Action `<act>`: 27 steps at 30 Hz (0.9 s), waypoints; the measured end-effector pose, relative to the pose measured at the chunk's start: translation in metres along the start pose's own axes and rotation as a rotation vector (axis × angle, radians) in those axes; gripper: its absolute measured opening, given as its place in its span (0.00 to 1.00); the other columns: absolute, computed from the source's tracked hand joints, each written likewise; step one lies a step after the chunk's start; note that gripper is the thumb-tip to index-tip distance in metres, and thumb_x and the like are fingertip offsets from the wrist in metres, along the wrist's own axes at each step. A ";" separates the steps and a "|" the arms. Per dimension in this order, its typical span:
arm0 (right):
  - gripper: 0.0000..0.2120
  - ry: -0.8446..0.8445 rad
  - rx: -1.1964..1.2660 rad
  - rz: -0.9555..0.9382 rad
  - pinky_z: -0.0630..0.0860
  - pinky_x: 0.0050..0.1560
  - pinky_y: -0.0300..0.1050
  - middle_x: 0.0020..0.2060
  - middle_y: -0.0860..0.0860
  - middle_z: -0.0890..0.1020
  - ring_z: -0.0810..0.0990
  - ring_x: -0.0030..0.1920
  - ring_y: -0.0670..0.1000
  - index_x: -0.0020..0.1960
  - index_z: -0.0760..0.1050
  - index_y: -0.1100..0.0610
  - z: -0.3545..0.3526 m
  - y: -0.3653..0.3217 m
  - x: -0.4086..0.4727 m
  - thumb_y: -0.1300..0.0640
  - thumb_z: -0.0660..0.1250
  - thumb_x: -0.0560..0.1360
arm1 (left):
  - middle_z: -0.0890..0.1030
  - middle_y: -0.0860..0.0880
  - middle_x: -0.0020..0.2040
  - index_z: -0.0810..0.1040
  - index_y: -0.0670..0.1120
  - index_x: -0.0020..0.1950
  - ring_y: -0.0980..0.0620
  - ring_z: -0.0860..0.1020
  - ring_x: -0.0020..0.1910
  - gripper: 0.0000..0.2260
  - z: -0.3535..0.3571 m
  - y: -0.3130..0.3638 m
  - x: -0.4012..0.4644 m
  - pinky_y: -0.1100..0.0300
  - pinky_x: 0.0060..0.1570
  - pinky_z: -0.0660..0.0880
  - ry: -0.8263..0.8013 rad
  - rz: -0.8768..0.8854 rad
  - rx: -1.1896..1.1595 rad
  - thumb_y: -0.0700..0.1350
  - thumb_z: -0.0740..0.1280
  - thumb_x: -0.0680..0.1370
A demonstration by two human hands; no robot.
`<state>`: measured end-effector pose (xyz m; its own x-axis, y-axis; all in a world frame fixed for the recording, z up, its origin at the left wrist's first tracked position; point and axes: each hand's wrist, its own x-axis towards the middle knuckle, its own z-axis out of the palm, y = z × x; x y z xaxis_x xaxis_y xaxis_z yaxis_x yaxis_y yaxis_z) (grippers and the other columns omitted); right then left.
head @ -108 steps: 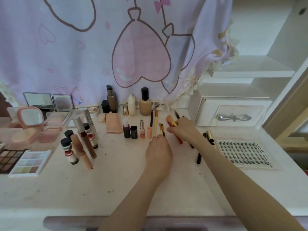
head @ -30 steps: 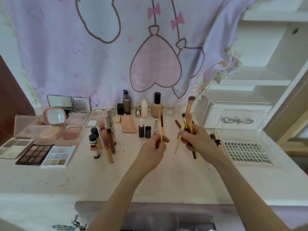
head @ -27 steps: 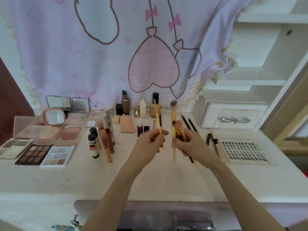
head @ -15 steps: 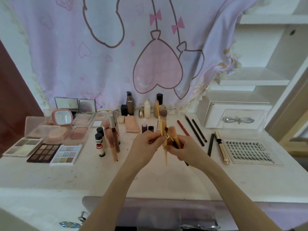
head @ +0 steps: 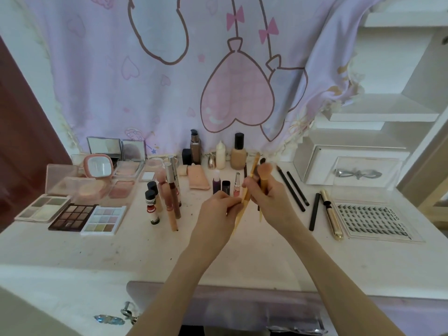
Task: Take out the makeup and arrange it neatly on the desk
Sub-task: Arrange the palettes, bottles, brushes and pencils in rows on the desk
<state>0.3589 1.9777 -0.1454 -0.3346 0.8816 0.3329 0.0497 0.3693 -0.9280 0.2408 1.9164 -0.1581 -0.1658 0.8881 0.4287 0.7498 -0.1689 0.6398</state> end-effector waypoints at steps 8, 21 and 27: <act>0.12 0.094 0.050 0.003 0.77 0.42 0.37 0.29 0.49 0.80 0.80 0.34 0.43 0.41 0.70 0.57 -0.007 0.001 0.003 0.60 0.53 0.81 | 0.74 0.54 0.43 0.81 0.47 0.55 0.64 0.71 0.37 0.10 0.008 -0.020 -0.013 0.80 0.41 0.64 -0.051 -0.086 -0.016 0.45 0.64 0.78; 0.07 -0.135 0.097 -0.050 0.77 0.44 0.38 0.32 0.51 0.77 0.78 0.35 0.48 0.49 0.70 0.58 -0.002 0.009 -0.005 0.66 0.55 0.80 | 0.75 0.56 0.49 0.77 0.50 0.60 0.63 0.73 0.43 0.14 0.021 -0.032 -0.018 0.78 0.40 0.68 -0.239 -0.259 -0.114 0.49 0.68 0.75; 0.09 -0.188 0.045 0.030 0.75 0.42 0.34 0.32 0.49 0.76 0.78 0.34 0.44 0.47 0.71 0.55 0.004 0.028 -0.023 0.65 0.55 0.80 | 0.78 0.52 0.56 0.77 0.48 0.60 0.61 0.72 0.47 0.11 0.009 -0.042 -0.019 0.80 0.43 0.66 -0.147 -0.197 -0.033 0.42 0.62 0.79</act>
<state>0.3638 1.9667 -0.1797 -0.5036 0.8201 0.2718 0.0213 0.3263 -0.9450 0.2186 1.9108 -0.1985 -0.2102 0.9575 0.1977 0.6906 0.0023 0.7232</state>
